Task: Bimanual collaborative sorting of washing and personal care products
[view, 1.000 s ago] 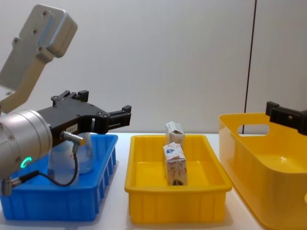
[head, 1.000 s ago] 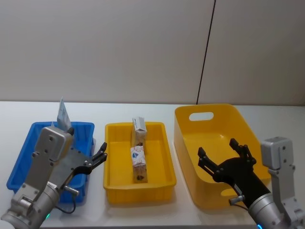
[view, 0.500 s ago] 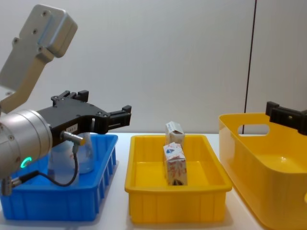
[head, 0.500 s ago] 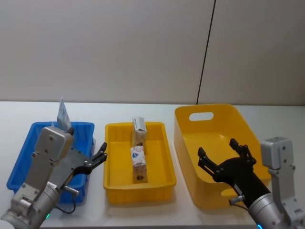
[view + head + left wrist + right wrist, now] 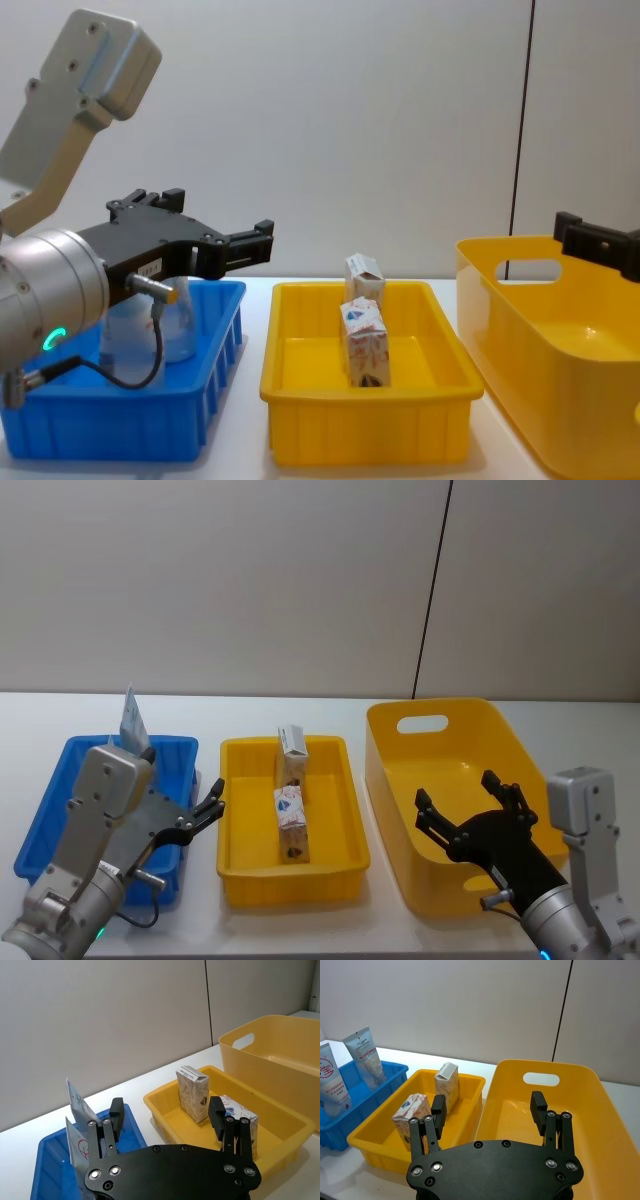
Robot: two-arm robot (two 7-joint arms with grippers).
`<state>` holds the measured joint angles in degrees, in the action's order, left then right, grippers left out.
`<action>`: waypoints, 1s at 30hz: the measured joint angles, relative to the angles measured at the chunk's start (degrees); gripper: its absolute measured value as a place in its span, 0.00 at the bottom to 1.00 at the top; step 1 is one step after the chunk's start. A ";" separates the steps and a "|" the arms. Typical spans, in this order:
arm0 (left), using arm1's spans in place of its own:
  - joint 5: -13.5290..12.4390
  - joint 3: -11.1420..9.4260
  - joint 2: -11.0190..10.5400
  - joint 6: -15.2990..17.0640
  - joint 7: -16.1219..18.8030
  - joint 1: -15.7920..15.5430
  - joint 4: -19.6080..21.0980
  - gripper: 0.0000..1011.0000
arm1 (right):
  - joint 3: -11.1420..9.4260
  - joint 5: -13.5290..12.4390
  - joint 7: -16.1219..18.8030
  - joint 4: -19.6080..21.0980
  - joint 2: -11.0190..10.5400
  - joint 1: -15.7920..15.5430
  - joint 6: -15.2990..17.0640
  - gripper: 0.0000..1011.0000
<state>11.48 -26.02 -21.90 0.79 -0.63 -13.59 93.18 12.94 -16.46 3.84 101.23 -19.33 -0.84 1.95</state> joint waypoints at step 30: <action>0.00 0.00 0.00 0.00 0.00 0.00 0.00 0.99 | 1.96 -1.76 6.01 -6.32 1.65 7.91 4.92 0.99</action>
<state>11.48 -26.02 -21.89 0.79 -0.63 -13.59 93.18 14.90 -18.22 9.85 94.90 -17.68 7.07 6.87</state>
